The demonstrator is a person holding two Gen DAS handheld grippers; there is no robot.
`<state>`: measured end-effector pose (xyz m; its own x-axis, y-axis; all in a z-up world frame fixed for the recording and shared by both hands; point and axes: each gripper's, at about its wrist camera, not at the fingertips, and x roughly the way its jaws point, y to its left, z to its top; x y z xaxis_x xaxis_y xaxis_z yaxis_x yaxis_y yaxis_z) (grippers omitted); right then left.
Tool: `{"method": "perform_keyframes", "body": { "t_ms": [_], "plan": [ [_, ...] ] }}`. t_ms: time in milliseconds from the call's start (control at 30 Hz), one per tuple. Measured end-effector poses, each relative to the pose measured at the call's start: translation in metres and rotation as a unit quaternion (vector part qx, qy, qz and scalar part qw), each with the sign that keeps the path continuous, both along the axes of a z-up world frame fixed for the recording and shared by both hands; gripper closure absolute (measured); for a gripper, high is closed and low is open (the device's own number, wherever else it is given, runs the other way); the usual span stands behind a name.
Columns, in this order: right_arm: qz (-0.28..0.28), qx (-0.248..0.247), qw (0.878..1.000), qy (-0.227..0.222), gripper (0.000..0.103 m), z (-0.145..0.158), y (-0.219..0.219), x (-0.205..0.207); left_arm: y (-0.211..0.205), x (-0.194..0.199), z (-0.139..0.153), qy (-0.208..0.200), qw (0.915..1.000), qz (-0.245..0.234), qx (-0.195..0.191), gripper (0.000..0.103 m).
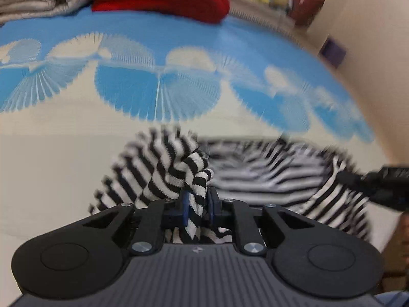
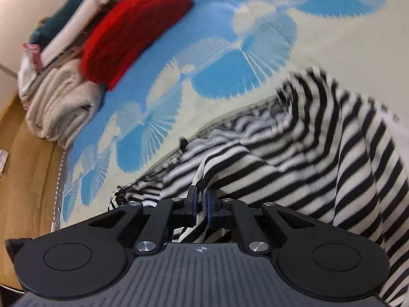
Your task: Fold small clothes
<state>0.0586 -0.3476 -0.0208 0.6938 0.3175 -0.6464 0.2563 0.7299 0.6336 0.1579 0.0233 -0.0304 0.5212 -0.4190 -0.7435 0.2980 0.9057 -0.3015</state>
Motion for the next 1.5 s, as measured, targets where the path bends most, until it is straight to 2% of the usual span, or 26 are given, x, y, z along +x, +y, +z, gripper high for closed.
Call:
{"method": "perform_keyframes", "body": {
  "t_ms": [67, 133, 200, 233, 267, 300, 367, 433, 500, 533, 600, 700, 767, 800, 867, 900, 933, 967, 1000, 1067, 1133, 1200, 1267, 1367, 1433, 1500],
  "plan": [
    [-0.004, -0.018, 0.999, -0.029, 0.096, 0.011, -0.006, -0.007, 0.011, 0.0, 0.022, -0.035, 0.9991, 0.016, -0.018, 0.088],
    [-0.026, 0.004, 0.997, -0.078, 0.099, 0.021, -0.016, -0.014, 0.027, 0.008, 0.037, -0.058, 0.9954, 0.055, -0.052, 0.087],
    [-0.064, 0.026, 0.988, -0.136, 0.098, 0.024, -0.026, -0.016, 0.041, 0.026, 0.03, -0.055, 0.9869, 0.136, -0.066, 0.072],
    [-0.09, 0.02, 0.985, -0.145, 0.096, 0.023, -0.029, -0.014, 0.045, 0.034, 0.021, -0.048, 0.9813, 0.178, -0.054, 0.069],
    [-0.11, 0.01, 0.984, -0.142, 0.091, 0.019, -0.03, -0.009, 0.048, 0.044, 0.009, -0.032, 0.9772, 0.205, -0.046, 0.067],
    [-0.112, -0.001, 0.987, -0.113, 0.071, 0.01, -0.031, 0.0, 0.053, 0.053, -0.001, -0.005, 0.9751, 0.213, -0.061, 0.067],
    [-0.112, 0.008, 0.991, -0.076, 0.067, -0.004, -0.033, 0.008, 0.059, 0.057, -0.013, 0.044, 0.9693, 0.209, -0.121, 0.066],
    [-0.098, 0.004, 0.993, -0.067, 0.067, -0.007, -0.036, 0.009, 0.057, 0.053, -0.009, 0.038, 0.9742, 0.179, -0.132, 0.052],
    [-0.087, -0.029, 0.992, -0.081, 0.067, 0.003, -0.041, 0.002, 0.05, 0.043, 0.003, 0.003, 0.9839, 0.16, -0.079, 0.013],
    [-0.085, -0.056, 0.991, -0.088, 0.066, 0.007, -0.041, 0.0, 0.047, 0.035, 0.008, -0.024, 0.9861, 0.157, -0.049, 0.01],
    [-0.09, -0.115, 0.985, -0.088, 0.062, 0.011, -0.046, -0.003, 0.044, 0.023, 0.01, -0.058, 0.988, 0.143, -0.01, 0.009],
    [-0.099, -0.179, 0.977, -0.061, 0.059, 0.004, -0.052, 0.0, 0.035, 0.017, 0.001, -0.076, 0.9886, 0.11, 0.07, 0.009],
    [-0.101, -0.221, 0.969, -0.038, 0.047, -0.004, -0.051, 0.005, 0.026, 0.017, -0.009, -0.079, 0.9873, 0.078, 0.113, 0.009],
    [-0.091, -0.239, 0.966, -0.027, 0.038, -0.009, -0.048, 0.009, 0.023, 0.018, -0.015, -0.073, 0.9885, 0.056, 0.12, 0.009],
    [-0.071, -0.266, 0.961, -0.012, 0.038, -0.02, -0.042, 0.015, 0.016, 0.02, -0.026, -0.06, 0.9916, 0.016, 0.114, 0.009],
    [-0.062, -0.276, 0.959, -0.009, 0.04, -0.024, -0.039, 0.018, 0.012, 0.021, -0.033, -0.051, 0.9918, 0.008, 0.117, 0.01],
    [-0.053, -0.282, 0.958, -0.008, 0.064, -0.028, -0.035, 0.019, 0.01, 0.021, -0.039, -0.05, 0.9912, 0.003, 0.122, 0.017],
    [-0.043, -0.28, 0.959, -0.006, 0.085, -0.029, -0.034, 0.021, 0.007, 0.023, -0.044, -0.052, 0.9907, -0.001, 0.126, 0.042],
    [-0.054, -0.273, 0.96, -0.004, 0.101, -0.029, -0.036, 0.024, 0.008, 0.027, -0.048, -0.039, 0.9929, -0.004, 0.112, 0.054],
    [-0.096, -0.268, 0.958, -0.028, 0.101, -0.019, -0.043, 0.023, 0.019, 0.037, -0.052, -0.017, 0.9969, 0.035, 0.068, 0.052],
    [-0.14, -0.269, 0.952, -0.037, 0.101, -0.015, -0.055, 0.019, 0.029, 0.043, -0.057, 0.001, 0.9979, 0.056, 0.034, 0.042],
    [-0.14, -0.242, 0.96, -0.012, 0.1, -0.03, -0.065, 0.022, 0.034, 0.046, -0.061, 0.012, 0.9969, 0.073, 0.029, 0.022],
    [-0.102, -0.245, 0.964, 0.023, 0.098, -0.048, -0.062, 0.031, 0.038, 0.047, -0.06, 0.019, 0.9966, 0.075, 0.026, 0.018],
    [-0.074, -0.303, 0.95, 0.024, 0.085, -0.044, -0.047, 0.031, 0.048, 0.043, -0.052, 0.032, 0.9969, 0.072, 0.005, 0.018],
    [-0.088, -0.298, 0.95, -0.012, 0.051, -0.026, -0.048, 0.02, 0.056, 0.033, -0.043, 0.021, 0.9972, 0.07, -0.015, 0.017],
    [-0.112, -0.278, 0.952, -0.06, 0.043, -0.005, -0.05, -0.004, 0.066, 0.02, -0.034, 0.013, 0.9972, 0.069, -0.024, 0.016]
  ]
}}
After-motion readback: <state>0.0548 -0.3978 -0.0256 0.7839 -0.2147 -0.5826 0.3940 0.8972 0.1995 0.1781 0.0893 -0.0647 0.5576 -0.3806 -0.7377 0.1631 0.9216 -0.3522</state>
